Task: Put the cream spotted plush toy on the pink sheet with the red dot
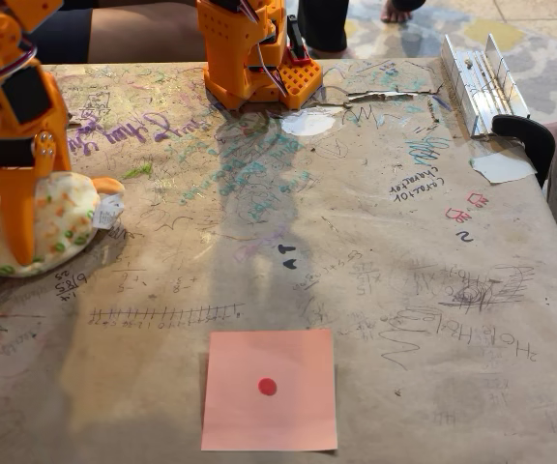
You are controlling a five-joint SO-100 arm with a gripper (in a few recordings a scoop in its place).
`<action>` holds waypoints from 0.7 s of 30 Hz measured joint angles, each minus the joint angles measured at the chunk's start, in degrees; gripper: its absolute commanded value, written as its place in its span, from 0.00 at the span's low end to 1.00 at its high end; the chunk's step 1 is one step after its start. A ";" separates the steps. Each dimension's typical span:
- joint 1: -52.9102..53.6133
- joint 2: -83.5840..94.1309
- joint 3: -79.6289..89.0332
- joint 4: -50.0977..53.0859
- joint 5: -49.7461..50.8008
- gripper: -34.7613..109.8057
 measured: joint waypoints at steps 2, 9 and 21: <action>-0.26 -3.78 -6.59 4.39 -0.26 0.35; -0.97 -12.66 -25.22 14.94 -2.11 0.24; -7.82 11.87 4.75 6.50 2.11 0.24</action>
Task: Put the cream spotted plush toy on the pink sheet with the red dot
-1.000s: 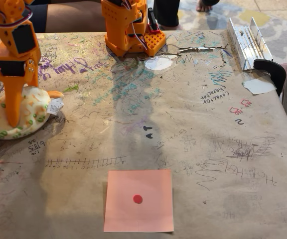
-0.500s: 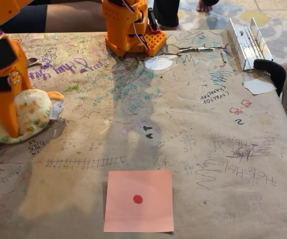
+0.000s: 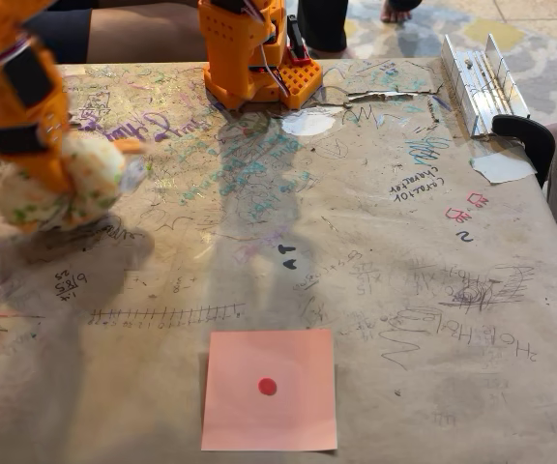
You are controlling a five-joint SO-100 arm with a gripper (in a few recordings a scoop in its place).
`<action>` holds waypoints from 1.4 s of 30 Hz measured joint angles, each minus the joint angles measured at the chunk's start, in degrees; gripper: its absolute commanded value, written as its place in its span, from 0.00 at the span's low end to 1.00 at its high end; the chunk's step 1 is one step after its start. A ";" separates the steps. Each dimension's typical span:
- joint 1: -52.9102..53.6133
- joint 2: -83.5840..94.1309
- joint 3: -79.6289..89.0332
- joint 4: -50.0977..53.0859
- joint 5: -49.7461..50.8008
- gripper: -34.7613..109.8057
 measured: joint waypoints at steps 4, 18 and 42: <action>-10.46 21.09 23.29 -8.17 7.03 0.24; -43.59 96.59 26.37 1.05 28.48 0.24; -37.09 60.38 15.64 -18.46 30.41 0.55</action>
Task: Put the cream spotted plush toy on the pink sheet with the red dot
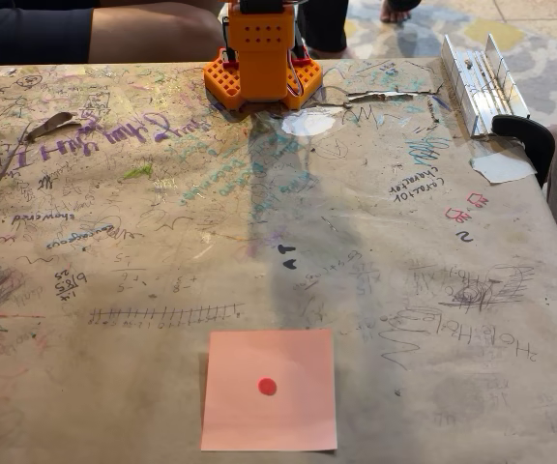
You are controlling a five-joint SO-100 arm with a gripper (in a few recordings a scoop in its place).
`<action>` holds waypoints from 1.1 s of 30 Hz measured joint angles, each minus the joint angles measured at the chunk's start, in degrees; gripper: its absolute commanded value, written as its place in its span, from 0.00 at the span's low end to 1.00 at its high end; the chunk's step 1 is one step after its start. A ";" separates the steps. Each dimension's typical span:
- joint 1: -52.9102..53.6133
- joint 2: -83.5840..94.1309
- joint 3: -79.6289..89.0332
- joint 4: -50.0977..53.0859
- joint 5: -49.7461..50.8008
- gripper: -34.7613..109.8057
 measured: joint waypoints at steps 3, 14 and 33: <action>1.93 -20.21 -15.12 9.49 -2.02 0.55; 8.70 6.24 12.92 -4.75 -18.90 0.52; 1.67 49.92 67.06 -4.04 -18.54 0.24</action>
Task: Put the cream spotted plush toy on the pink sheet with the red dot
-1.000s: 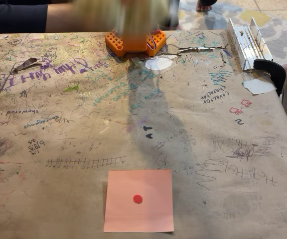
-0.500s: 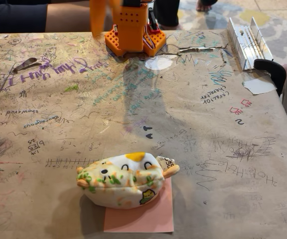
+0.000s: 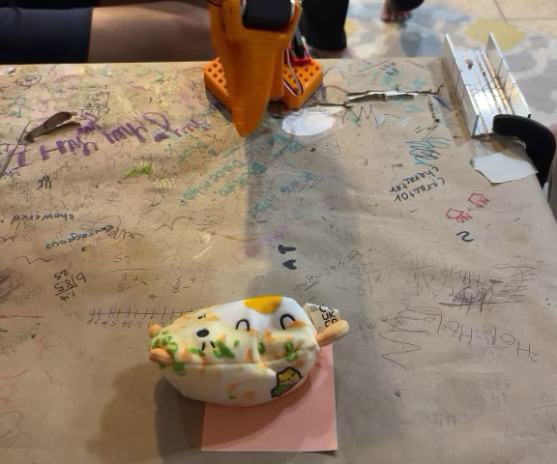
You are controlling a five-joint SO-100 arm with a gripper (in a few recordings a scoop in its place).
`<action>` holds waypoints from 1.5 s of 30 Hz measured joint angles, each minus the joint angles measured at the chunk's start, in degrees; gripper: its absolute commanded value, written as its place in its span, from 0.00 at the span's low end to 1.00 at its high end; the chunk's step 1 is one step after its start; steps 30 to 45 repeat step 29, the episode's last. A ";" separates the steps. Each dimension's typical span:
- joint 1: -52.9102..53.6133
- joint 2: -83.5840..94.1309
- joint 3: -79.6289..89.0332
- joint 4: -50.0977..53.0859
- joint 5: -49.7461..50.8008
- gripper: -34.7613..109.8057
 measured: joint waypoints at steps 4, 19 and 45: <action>-0.09 3.25 3.52 0.35 0.44 0.24; -1.41 11.95 10.55 0.97 4.39 0.24; -1.41 12.04 10.63 0.62 4.39 0.24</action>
